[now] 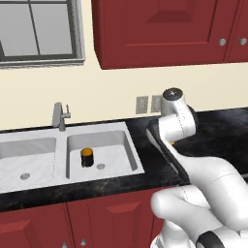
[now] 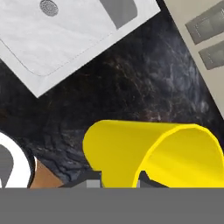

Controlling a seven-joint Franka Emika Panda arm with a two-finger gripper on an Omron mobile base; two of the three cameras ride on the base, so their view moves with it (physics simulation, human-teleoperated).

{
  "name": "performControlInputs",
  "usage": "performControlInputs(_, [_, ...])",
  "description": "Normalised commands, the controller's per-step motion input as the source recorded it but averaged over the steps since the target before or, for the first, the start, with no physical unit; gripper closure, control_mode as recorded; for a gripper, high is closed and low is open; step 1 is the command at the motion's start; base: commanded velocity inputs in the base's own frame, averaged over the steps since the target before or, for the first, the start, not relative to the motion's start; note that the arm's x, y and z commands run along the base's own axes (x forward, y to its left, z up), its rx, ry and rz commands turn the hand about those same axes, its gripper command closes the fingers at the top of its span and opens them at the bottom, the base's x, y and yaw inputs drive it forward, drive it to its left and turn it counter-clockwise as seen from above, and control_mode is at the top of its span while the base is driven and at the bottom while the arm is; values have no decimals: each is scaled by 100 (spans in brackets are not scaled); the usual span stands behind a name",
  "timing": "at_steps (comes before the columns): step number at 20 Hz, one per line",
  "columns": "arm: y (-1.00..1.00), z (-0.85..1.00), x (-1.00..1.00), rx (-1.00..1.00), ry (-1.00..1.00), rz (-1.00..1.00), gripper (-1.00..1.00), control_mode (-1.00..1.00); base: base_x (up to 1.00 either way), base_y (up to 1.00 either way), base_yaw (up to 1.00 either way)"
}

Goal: Move any existing items from the left basin to the right basin for drying. Then move the cup from the counter to the left basin of the sink for washing.

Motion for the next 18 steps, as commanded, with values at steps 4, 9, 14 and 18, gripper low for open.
performControlInputs(4, [100,51,-19,0,0,32,100,-100,0,0,0])
performControlInputs(9, [100,33,-20,0,-1,37,100,-100,0,0,0])
performControlInputs(14, [100,1,-18,0,-4,42,100,-100,0,0,0])
performControlInputs(18, [91,-1,-12,0,-1,48,100,-100,0,0,0])
